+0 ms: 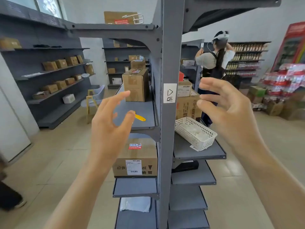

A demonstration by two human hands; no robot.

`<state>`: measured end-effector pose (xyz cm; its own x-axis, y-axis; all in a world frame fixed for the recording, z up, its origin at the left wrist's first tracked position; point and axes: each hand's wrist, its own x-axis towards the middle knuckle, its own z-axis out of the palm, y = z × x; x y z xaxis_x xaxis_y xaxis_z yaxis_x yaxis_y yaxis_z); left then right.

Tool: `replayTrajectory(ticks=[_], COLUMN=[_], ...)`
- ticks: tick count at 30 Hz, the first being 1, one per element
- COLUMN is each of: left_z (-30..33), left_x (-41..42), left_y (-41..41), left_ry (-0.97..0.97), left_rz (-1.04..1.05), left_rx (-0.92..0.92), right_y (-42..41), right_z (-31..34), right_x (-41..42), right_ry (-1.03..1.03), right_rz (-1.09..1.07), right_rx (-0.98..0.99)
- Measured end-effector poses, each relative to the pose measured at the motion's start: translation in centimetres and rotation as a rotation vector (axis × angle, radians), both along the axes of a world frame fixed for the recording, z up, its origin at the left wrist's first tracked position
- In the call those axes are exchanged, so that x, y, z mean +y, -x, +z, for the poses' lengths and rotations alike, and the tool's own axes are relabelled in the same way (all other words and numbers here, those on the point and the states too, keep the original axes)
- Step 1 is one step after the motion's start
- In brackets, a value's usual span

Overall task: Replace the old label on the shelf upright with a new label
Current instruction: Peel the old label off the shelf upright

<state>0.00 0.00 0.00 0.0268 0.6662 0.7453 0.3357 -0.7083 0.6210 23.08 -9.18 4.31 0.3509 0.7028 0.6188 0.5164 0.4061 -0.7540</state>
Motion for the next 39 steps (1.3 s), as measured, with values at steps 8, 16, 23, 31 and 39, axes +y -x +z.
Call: replayTrajectory(ticks=[8, 16, 23, 31, 39], left_z=[1.2, 1.6, 0.0, -0.7, -1.9], left_x=[5.6, 11.8, 14.8, 16.8, 17.3], left_y=[-4.7, -10.5, -12.0, -13.1, -13.5], left_ry=[-0.058, -0.101, -0.118, -0.314, -0.372], left_rz=[0.032, 0.115, 0.178, 0.309, 0.369], left_rx=[0.035, 0.093, 0.144, 0.224, 0.203], right_y=[-3.5, -8.4, -9.4, -8.5, -7.7], right_z=[0.4, 0.2, -1.4, -2.4, -2.7], right_x=[6.3, 14.3, 19.0, 20.6, 20.9], right_ry=[-0.04, -0.016, -0.033, -0.083, -0.157], right_rz=[0.049, 0.124, 0.202, 0.17, 0.101], right_rx=[0.008, -0.044, -0.107, -0.144, -0.158])
